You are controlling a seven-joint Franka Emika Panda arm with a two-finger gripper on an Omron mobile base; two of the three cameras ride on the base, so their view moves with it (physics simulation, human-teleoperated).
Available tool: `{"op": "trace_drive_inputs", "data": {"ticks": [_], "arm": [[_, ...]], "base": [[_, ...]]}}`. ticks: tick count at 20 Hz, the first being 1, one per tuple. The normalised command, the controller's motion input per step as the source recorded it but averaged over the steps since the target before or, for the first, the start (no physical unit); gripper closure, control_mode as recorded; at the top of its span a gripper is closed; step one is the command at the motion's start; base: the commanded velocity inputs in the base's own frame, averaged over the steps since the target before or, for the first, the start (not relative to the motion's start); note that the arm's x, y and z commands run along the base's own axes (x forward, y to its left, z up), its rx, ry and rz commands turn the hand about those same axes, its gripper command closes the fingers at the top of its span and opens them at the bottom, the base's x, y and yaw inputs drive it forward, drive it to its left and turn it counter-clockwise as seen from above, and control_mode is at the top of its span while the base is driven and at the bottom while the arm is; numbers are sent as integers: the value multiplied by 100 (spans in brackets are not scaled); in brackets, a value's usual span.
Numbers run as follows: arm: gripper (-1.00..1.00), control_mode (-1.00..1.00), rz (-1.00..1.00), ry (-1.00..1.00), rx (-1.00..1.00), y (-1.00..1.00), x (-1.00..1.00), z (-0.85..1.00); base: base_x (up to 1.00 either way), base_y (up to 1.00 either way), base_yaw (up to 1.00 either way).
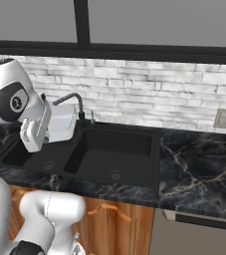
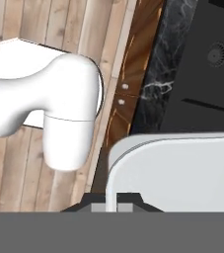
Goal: Place the tupperware in the left basin and the bowl in the right basin of the sink.
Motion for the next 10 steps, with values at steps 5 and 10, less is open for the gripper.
{"op": "trace_drive_inputs", "data": {"ticks": [5,10], "arm": [[100,-100,0,1,11,26,-6,0],[100,-100,0,0,9,17,-6,0]], "base": [[0,0,0],[0,0,0]]}}
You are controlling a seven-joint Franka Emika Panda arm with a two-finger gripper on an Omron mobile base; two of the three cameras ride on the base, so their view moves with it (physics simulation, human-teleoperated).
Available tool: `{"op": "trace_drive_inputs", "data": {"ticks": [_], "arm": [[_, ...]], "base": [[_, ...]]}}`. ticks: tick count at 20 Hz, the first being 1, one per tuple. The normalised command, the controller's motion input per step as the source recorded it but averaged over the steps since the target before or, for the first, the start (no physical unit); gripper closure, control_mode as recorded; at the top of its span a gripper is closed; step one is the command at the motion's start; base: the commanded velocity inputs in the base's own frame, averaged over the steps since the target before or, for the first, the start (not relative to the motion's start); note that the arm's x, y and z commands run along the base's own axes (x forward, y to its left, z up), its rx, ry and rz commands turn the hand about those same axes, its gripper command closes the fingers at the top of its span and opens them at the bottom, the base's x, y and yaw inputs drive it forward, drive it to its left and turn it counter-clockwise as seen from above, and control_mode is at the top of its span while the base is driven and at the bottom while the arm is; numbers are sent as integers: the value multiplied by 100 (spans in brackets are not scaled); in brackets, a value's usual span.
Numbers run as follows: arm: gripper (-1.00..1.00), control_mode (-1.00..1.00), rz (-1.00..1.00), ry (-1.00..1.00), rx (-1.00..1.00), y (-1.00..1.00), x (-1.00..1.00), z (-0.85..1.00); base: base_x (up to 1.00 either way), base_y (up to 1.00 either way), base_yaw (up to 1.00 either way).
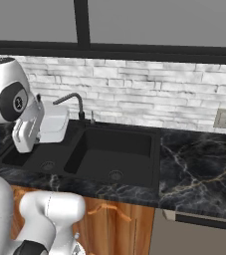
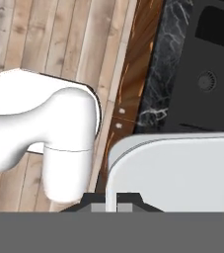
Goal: Place the tupperware in the left basin and the bowl in the right basin of the sink.
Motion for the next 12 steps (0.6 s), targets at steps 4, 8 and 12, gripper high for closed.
{"op": "trace_drive_inputs", "data": {"ticks": [4,8,12], "arm": [[100,-100,0,0,6,31,0,-1],[100,-100,0,0,0,41,0,-9],[100,-100,3,9,0,43,1,-27]], "base": [[0,0,0],[0,0,0],[0,0,0]]}}
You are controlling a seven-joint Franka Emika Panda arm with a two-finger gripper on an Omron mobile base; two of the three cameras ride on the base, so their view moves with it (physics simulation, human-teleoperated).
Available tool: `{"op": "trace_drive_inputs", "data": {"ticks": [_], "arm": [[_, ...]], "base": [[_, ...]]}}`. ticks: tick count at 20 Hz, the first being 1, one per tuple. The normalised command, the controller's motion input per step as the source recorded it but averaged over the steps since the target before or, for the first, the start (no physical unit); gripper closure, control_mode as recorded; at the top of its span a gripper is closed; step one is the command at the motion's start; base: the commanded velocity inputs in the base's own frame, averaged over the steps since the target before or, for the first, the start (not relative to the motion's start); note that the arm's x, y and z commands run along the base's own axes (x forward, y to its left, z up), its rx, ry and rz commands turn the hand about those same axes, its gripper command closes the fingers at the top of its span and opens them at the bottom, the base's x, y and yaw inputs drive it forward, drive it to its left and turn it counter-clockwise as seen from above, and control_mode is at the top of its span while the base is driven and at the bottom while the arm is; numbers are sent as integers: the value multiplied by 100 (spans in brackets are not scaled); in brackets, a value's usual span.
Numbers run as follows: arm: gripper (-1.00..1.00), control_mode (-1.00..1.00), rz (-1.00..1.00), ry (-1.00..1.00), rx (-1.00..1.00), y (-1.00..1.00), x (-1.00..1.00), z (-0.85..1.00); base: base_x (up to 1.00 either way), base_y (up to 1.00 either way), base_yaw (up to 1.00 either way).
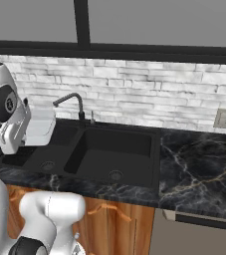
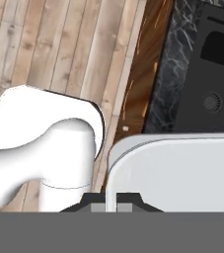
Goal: Place the tupperware in the left basin and the bowl in the right basin of the sink.
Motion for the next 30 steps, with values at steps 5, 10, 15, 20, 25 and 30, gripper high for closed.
{"op": "trace_drive_inputs", "data": {"ticks": [5,10,15,20,25,30], "arm": [[100,-100,5,13,1,45,0,-34],[100,-100,5,15,3,40,3,-28],[100,-100,3,10,2,33,9,-19],[100,-100,0,0,0,8,19,-19],[100,-100,0,-2,0,0,23,-26],[100,-100,0,-2,0,3,30,-25]], "base": [[0,0,0],[0,0,0],[0,0,0],[0,0,0],[0,0,0],[0,0,0]]}}
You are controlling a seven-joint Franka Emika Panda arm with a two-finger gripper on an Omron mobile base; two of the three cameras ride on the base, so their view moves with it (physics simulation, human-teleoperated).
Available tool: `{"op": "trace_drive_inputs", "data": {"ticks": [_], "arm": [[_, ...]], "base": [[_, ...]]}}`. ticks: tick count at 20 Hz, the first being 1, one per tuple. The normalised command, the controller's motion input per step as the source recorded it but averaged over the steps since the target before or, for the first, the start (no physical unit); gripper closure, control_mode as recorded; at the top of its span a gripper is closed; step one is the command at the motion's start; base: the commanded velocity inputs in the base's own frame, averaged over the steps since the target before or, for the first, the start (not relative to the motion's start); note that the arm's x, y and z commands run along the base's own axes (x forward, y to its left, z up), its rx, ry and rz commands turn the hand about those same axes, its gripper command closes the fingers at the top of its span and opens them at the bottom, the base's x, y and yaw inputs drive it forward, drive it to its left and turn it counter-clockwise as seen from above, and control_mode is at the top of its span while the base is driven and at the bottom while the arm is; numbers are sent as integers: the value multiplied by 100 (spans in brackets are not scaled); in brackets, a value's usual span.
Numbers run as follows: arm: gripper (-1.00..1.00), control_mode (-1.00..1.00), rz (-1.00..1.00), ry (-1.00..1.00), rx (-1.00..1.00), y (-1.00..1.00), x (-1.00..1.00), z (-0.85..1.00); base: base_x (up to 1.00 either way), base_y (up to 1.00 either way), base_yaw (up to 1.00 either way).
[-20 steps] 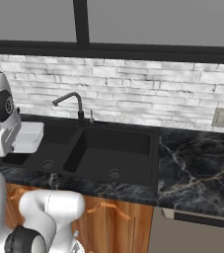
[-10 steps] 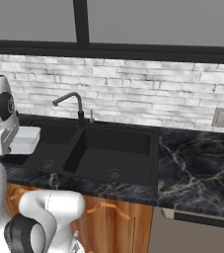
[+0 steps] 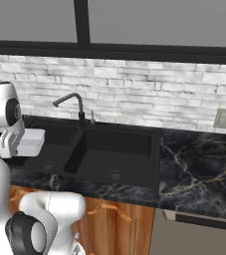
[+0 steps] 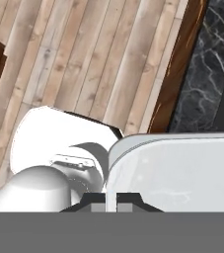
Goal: Place the tupperware in the left basin and the bowl in the right basin of the sink.
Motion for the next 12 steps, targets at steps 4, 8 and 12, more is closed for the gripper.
{"op": "trace_drive_inputs", "data": {"ticks": [4,8,12], "arm": [[100,-100,0,0,0,14,35,-23],[100,-100,0,0,0,19,38,-24],[100,-100,0,0,0,16,38,-21]], "base": [[0,0,0],[0,0,0],[0,0,0]]}}
